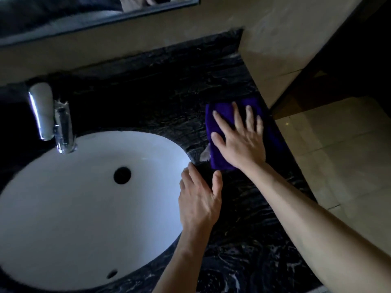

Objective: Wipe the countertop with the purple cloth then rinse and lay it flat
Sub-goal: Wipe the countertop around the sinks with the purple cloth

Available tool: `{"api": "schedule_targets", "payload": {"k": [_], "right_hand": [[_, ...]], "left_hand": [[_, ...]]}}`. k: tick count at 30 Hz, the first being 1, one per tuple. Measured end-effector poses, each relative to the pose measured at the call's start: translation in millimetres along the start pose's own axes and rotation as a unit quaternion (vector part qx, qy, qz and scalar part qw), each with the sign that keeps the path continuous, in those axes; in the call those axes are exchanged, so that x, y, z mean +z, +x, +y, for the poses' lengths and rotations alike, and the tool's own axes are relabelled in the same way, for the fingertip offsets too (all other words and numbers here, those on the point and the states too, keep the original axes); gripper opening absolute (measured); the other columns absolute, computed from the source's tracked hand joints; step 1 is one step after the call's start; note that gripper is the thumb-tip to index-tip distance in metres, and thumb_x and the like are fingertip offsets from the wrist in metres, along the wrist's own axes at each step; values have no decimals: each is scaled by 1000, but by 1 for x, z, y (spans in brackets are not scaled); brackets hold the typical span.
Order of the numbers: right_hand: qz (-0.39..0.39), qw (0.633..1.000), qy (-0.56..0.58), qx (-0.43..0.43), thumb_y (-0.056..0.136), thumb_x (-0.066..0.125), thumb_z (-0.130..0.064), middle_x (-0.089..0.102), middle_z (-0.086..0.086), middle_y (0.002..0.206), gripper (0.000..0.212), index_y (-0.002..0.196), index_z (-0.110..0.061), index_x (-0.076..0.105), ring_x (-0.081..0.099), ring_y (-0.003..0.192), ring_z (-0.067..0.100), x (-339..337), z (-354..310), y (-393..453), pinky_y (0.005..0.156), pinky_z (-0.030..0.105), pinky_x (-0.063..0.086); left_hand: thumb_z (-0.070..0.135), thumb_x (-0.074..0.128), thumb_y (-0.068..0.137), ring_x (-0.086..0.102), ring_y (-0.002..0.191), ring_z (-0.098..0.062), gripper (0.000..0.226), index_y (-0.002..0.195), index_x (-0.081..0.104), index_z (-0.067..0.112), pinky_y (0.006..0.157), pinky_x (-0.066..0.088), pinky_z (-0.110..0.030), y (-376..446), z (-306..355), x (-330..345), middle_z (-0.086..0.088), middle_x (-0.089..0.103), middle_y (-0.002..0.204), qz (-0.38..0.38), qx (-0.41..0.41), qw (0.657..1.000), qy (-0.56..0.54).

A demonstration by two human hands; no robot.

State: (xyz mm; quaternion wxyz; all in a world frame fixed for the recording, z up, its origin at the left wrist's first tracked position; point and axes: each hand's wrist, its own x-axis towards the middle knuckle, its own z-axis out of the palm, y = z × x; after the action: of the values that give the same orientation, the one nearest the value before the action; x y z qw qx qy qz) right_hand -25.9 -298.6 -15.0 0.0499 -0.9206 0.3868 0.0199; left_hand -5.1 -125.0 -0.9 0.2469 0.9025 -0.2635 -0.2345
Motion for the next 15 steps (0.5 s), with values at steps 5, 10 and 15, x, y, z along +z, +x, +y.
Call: {"api": "schedule_targets", "payload": {"k": [5, 10, 15], "right_hand": [[-36, 984, -21, -172, 94, 34, -65, 19, 7, 170, 64, 155, -52, 21, 13, 154, 42, -2, -15, -16, 123, 60, 14], [-61, 984, 1, -165, 97, 32, -66, 19, 5, 170, 62, 156, -53, 18, 9, 157, 37, -7, 5, -103, 122, 61, 17], [-62, 995, 10, -83, 95, 28, -72, 23, 4, 169, 63, 154, -54, 15, 14, 156, 38, -2, -9, -150, 120, 62, 21]], "left_hand": [[84, 1, 84, 48, 128, -26, 92, 147, 30, 23, 89, 49, -46, -1, -4, -2, -3, 43, 142, -1, 12, 999, -33], [78, 11, 86, 47, 134, -23, 82, 150, 28, 30, 98, 48, -46, -1, -9, -2, 3, 42, 149, -3, -7, 996, -90], [76, 17, 86, 41, 138, -18, 79, 151, 25, 33, 105, 44, -41, -2, -7, -6, 9, 38, 152, -13, -1, 992, -127]]}}
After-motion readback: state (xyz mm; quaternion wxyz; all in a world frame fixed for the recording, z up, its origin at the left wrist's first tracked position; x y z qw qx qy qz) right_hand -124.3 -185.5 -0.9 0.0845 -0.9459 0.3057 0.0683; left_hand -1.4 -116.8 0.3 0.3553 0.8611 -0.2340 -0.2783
